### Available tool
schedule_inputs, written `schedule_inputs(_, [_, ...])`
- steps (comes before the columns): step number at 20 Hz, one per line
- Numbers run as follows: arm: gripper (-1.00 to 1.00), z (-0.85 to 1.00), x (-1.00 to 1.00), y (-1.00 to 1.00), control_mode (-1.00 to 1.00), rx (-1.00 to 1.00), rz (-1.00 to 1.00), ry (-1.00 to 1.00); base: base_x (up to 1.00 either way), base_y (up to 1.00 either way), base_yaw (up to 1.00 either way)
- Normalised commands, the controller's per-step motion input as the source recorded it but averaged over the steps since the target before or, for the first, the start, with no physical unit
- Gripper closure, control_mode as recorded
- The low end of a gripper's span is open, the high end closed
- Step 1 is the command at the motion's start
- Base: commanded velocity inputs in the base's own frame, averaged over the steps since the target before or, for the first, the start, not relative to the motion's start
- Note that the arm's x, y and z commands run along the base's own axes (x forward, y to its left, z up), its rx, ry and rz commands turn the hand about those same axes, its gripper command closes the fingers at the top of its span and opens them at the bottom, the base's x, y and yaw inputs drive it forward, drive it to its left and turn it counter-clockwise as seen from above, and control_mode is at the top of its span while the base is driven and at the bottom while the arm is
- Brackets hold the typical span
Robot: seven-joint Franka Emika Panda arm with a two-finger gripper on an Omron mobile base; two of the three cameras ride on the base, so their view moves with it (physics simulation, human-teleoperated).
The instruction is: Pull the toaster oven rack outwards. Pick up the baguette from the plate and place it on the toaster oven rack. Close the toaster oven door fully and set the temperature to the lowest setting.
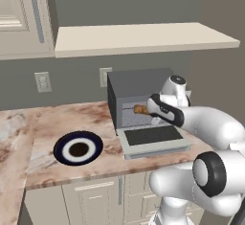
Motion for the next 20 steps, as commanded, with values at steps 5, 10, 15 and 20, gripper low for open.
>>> schedule_inputs(5, [-1.00, -0.11, 0.04, 0.04, -1.00, 0.00, 0.01, 0.00, 0.00, 0.00, 0.00])
schedule_inputs(10, [-1.00, 0.13, -0.09, 0.00, -1.00, 0.00, 0.00, -0.01, 0.00, 0.00, 0.00])
schedule_inputs(15, [-1.00, 0.47, -0.15, 0.00, -1.00, 0.00, 0.00, 0.00, 0.00, 0.00, 0.00])
schedule_inputs(20, [-1.00, 0.66, -0.51, 0.00, -1.00, 0.00, 0.00, -0.01, 0.00, 0.00, 0.00])
